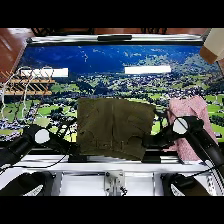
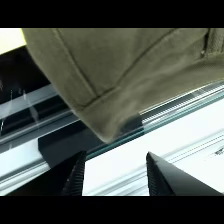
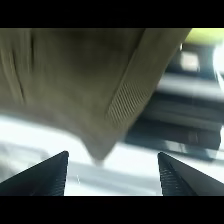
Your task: Fold the shirts.
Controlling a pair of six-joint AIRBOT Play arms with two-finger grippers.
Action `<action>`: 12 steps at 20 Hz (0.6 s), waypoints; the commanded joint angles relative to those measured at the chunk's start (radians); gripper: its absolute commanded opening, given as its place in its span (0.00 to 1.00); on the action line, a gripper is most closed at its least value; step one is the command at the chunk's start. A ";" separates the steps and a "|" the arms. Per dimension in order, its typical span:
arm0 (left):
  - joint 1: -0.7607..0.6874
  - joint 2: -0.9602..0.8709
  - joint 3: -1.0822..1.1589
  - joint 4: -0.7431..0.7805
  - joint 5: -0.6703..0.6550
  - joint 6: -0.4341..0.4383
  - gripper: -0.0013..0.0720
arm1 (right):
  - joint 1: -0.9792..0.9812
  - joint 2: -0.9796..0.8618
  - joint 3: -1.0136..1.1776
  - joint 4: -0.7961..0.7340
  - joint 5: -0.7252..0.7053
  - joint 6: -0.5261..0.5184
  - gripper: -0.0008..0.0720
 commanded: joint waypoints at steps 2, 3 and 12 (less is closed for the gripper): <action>0.001 0.001 0.056 0.092 -0.010 0.000 0.68 | -0.167 -0.070 -0.005 0.058 -0.227 -0.011 0.91; 0.001 0.001 0.085 0.139 -0.010 0.000 0.68 | -0.201 -0.106 -0.005 0.086 -0.240 -0.040 0.91; 0.112 -0.019 0.139 0.197 0.067 -0.095 0.68 | -0.234 -0.364 -0.005 0.171 -0.355 -0.164 0.91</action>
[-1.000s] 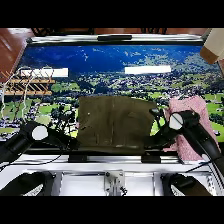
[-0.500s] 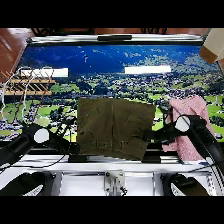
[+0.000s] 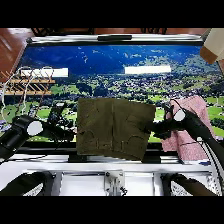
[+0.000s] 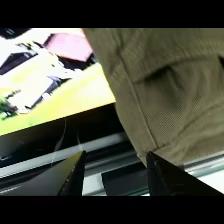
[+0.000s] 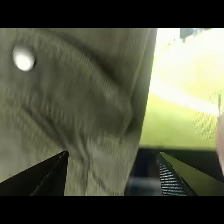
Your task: Fold the shirts.
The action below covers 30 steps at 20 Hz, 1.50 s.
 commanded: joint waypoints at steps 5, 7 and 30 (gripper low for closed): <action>0.026 -0.041 0.007 -0.095 0.152 -0.024 0.65 | -0.003 -0.071 0.000 0.242 -0.116 -0.152 0.67; 0.026 -0.058 0.007 -0.140 0.181 -0.025 0.65 | -0.003 -0.071 0.001 0.371 -0.115 -0.249 0.31; 0.235 -0.264 0.007 -0.580 0.310 0.309 0.10 | -0.011 0.100 0.306 0.021 -0.166 -0.026 0.13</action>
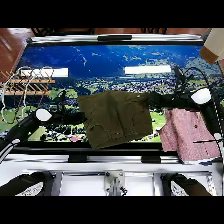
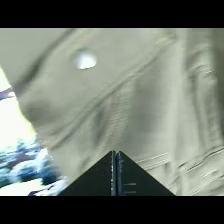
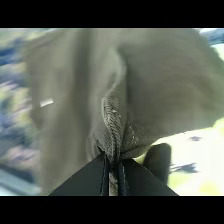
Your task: Fold the shirts.
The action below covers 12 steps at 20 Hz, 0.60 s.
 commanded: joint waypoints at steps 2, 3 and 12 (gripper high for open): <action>0.095 -0.028 0.000 -0.011 -0.177 0.097 0.14 | 0.007 -0.060 0.001 -0.164 -0.166 0.131 0.13; 0.076 -0.045 -0.001 -0.010 -0.200 0.103 0.14 | 0.023 -0.092 0.002 -0.154 -0.199 0.131 0.13; -0.196 -0.174 -0.002 -0.012 -0.182 0.008 0.69 | 0.171 -0.240 0.002 -0.105 -0.548 0.127 0.13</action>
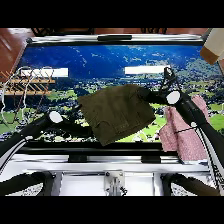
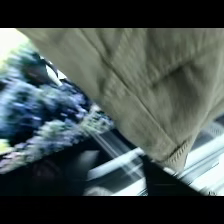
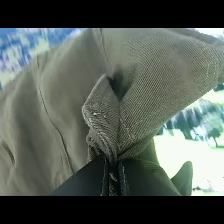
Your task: Fold the shirts.
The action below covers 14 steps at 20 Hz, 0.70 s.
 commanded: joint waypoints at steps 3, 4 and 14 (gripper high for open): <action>-0.080 -0.031 0.001 -0.033 0.037 -0.055 0.87 | 0.018 -0.021 0.000 -0.014 -0.052 -0.005 0.13; -0.080 -0.031 0.001 -0.051 0.037 -0.055 0.87 | 0.018 -0.021 0.000 -0.014 -0.040 -0.012 0.13; -0.208 -0.045 0.001 -0.423 0.209 0.053 0.10 | 0.033 -0.021 0.135 -0.014 0.018 -0.153 0.13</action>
